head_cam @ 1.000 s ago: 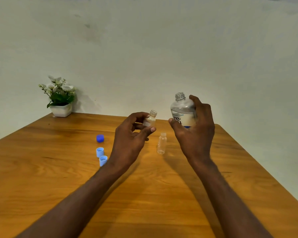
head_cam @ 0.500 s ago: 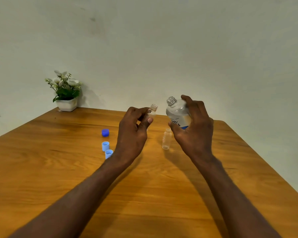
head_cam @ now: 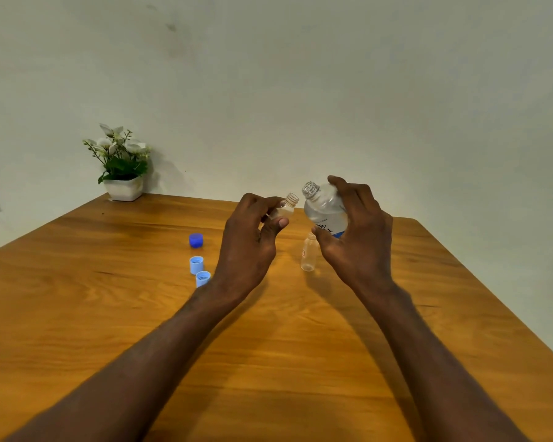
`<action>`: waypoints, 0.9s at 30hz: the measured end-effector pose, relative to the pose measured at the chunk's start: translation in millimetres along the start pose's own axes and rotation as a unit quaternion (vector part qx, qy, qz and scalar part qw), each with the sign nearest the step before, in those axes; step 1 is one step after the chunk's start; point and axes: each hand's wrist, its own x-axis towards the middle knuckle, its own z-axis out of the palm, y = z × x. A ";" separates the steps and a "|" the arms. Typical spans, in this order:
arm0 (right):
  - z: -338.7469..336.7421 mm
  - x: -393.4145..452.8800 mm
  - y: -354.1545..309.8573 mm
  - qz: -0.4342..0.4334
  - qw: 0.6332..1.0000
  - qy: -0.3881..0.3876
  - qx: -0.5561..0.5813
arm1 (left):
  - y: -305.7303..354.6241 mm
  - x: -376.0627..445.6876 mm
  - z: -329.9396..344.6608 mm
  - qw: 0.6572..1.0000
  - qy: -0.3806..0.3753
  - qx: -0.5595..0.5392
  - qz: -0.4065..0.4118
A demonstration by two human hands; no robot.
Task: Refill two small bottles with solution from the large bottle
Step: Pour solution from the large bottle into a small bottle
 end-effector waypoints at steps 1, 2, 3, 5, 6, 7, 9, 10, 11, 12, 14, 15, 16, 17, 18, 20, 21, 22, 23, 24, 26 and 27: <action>0.4 -0.2 0.1 -0.001 1.000 -0.002 -0.003 | 0.0 0.0 0.1 1.000 -0.002 -0.001 0.001; 0.8 -0.5 0.2 -0.002 1.000 -0.004 -0.007 | -0.1 0.0 0.2 1.000 -0.003 0.000 0.001; 1.1 -0.7 0.3 -0.003 1.000 -0.006 -0.010 | -0.2 0.1 0.3 1.000 -0.004 0.001 0.003; 1.4 -0.8 0.6 -0.007 1.000 -0.009 -0.018 | -0.5 -0.2 0.2 1.000 -0.006 0.001 0.004; 1.4 -0.8 0.5 -0.008 1.000 -0.011 -0.022 | -0.6 -0.2 0.1 1.000 -0.008 0.002 0.005; 1.5 -0.9 0.4 -0.008 1.000 -0.013 -0.024 | -0.6 -0.4 0.0 1.000 -0.011 0.006 0.006; 2.1 -0.8 0.3 -0.008 0.999 -0.017 -0.026 | -0.9 -0.8 -0.1 1.000 -0.016 0.012 0.011; 2.3 -0.9 0.3 -0.008 0.999 -0.019 -0.026 | -1.0 -1.0 -0.2 1.000 -0.018 0.014 0.012; 2.5 -1.0 0.3 -0.008 0.999 -0.020 -0.027 | -1.0 -1.1 -0.2 1.000 -0.020 0.015 0.014; 2.6 -1.2 0.5 -0.008 0.999 -0.019 -0.028 | -1.1 -1.2 -0.1 1.000 -0.021 0.016 0.015; 2.6 -1.1 1.2 -0.010 0.999 -0.017 -0.028 | -1.3 -1.3 0.0 1.000 -0.022 0.015 0.014; 2.7 -1.2 1.5 -0.010 0.999 -0.017 -0.027 | -1.3 -1.2 -0.2 1.000 -0.022 0.015 0.013; 2.8 -1.2 1.7 -0.010 0.999 -0.018 -0.026 | -1.2 -1.1 -0.3 1.000 -0.022 0.015 0.011; 2.9 -1.2 1.9 -0.010 0.999 -0.019 -0.026 | -1.1 -1.2 -0.5 1.000 -0.022 0.016 0.010; 3.0 -1.1 2.1 -0.009 0.999 -0.019 -0.026 | -1.1 -1.3 -0.6 1.000 -0.022 0.017 0.009; 3.1 -1.4 2.3 -0.008 0.999 -0.020 -0.026 | -1.2 -1.8 -0.7 1.000 -0.022 0.016 0.009; 3.0 -1.4 2.3 -0.009 0.999 -0.020 -0.026 | -1.1 -1.8 -0.6 1.000 -0.022 0.015 0.008; 3.0 -1.5 2.3 -0.009 0.999 -0.020 -0.027 | -1.2 -1.9 -0.4 1.000 -0.024 0.016 0.007; 2.9 -1.4 2.3 -0.010 0.999 -0.021 -0.027 | -1.3 -1.9 -0.2 0.999 -0.025 0.018 0.006; 3.0 -1.3 2.3 -0.010 0.999 -0.022 -0.027 | -1.3 -1.8 -0.1 0.999 -0.026 0.020 0.005; 3.1 -1.3 2.1 -0.008 0.999 -0.024 -0.028 | -1.2 -1.8 0.2 0.999 -0.029 0.023 0.003; 3.1 -1.4 2.1 -0.008 0.999 -0.025 -0.028 | -1.1 -2.1 0.3 0.999 -0.029 0.024 0.003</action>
